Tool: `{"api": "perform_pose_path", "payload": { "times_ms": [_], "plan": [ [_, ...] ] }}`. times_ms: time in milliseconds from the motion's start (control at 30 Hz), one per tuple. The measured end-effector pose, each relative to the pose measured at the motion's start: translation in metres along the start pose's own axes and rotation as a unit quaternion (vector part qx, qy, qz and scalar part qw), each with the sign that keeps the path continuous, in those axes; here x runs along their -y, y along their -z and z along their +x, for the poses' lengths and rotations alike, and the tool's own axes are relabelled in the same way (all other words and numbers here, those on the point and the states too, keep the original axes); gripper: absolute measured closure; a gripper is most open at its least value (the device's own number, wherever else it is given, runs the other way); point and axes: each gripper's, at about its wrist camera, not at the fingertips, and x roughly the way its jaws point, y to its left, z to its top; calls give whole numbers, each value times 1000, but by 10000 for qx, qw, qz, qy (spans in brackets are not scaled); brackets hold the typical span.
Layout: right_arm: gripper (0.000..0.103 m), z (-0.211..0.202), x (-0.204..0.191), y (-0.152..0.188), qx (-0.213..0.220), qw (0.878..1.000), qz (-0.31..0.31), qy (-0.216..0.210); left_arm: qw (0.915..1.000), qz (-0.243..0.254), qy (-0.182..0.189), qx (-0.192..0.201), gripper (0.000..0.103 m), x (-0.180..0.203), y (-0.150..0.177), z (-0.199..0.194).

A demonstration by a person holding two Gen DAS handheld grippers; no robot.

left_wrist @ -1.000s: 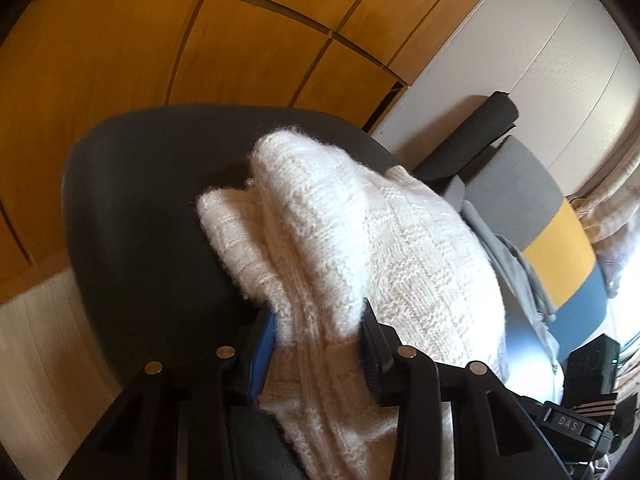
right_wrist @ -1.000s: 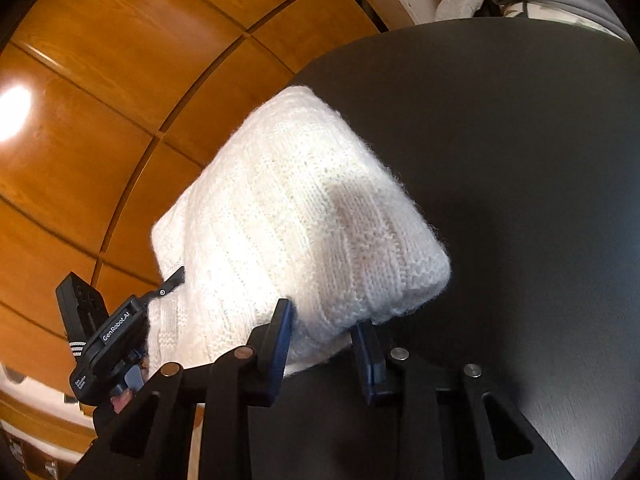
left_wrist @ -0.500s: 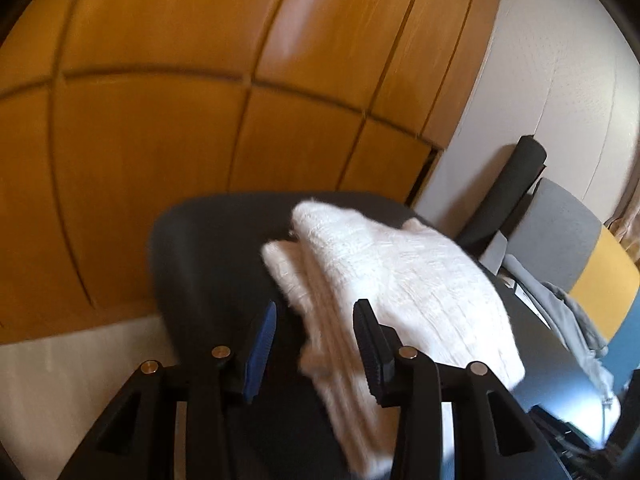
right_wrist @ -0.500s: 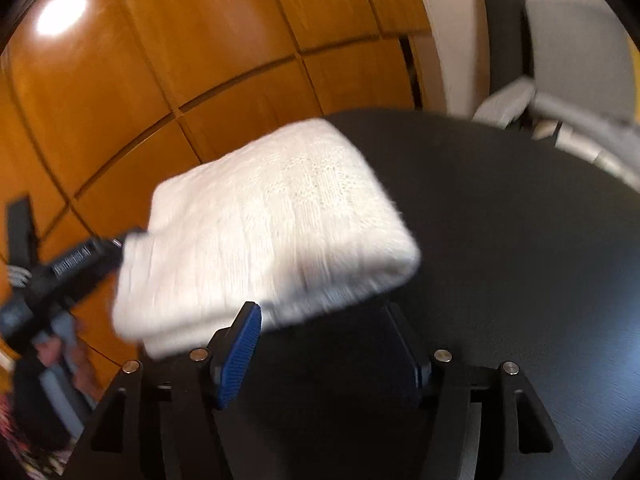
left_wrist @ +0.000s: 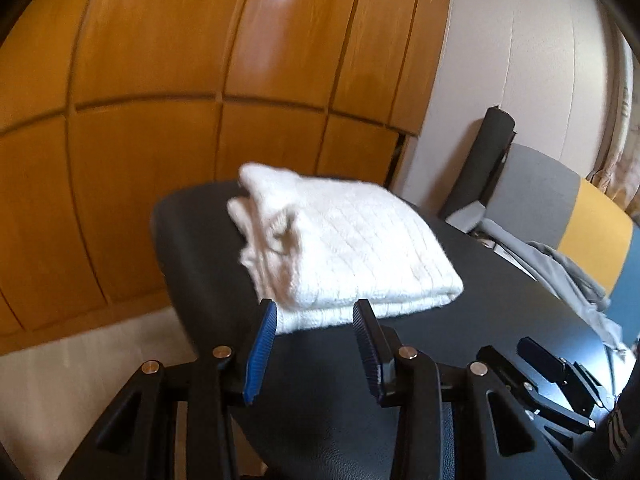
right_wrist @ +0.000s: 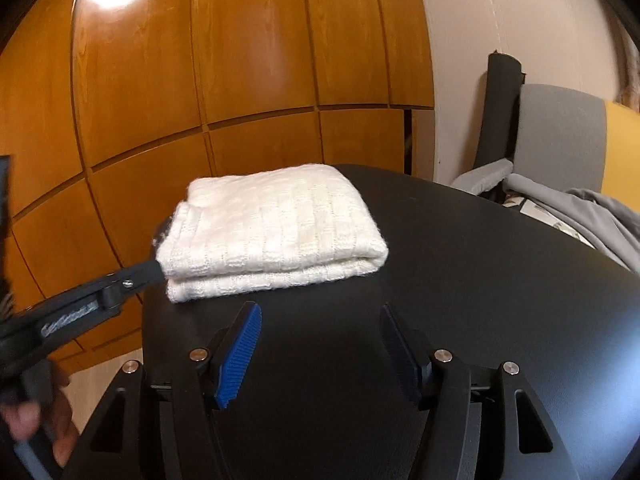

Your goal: Fold clothes

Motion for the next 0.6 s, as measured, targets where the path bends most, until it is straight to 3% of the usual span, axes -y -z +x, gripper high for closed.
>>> {"api": "perform_pose_path", "payload": {
  "times_ms": [233,600],
  "plan": [
    [34,-8,-5,3,146,9996,-146,193,9971,249,-710,126,64,10,11,-18],
    [34,-4,-29,7,201,9961,-799,321,9953,516,-816,75,64,17,12,-12]
  ]
}}
